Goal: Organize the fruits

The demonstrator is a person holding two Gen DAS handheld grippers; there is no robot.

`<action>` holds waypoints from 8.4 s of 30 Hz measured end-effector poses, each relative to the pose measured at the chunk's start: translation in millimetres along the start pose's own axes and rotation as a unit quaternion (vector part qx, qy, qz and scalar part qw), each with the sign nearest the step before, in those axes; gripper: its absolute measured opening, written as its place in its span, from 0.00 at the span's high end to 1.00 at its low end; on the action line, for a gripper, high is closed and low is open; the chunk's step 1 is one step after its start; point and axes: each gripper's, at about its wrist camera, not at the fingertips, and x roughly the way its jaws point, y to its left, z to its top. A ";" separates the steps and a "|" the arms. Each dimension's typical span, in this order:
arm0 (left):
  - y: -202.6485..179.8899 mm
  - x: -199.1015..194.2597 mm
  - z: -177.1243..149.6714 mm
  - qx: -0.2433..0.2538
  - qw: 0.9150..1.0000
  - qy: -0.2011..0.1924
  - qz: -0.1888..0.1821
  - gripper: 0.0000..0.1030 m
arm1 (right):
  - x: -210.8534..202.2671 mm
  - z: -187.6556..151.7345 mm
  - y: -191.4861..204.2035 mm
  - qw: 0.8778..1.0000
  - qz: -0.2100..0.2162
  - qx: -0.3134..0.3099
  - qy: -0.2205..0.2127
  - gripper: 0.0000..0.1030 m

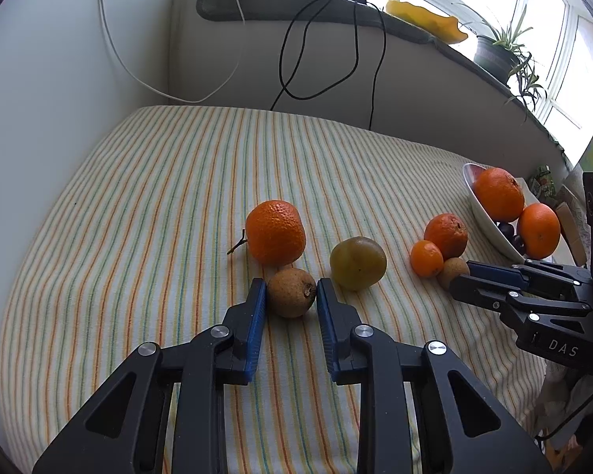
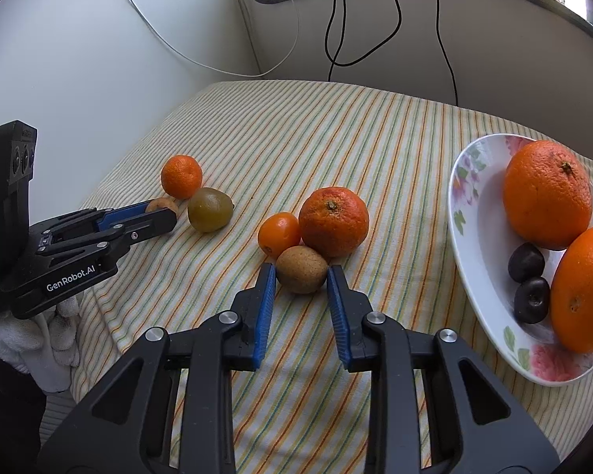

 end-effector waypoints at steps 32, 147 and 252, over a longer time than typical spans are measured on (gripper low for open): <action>-88.5 -17.6 33.1 0.038 0.995 -0.042 -0.082 0.77 | -121.4 -38.6 -48.1 0.994 -0.044 0.038 -0.097 0.73; -83.7 -47.6 62.0 0.044 0.993 -0.104 -0.035 0.31 | -123.6 -16.2 3.0 0.992 -0.037 -0.027 -0.120 0.15; -59.5 -23.2 42.6 0.017 0.997 -0.044 -0.065 0.70 | -87.9 3.6 4.6 0.995 0.016 -0.016 -0.102 0.70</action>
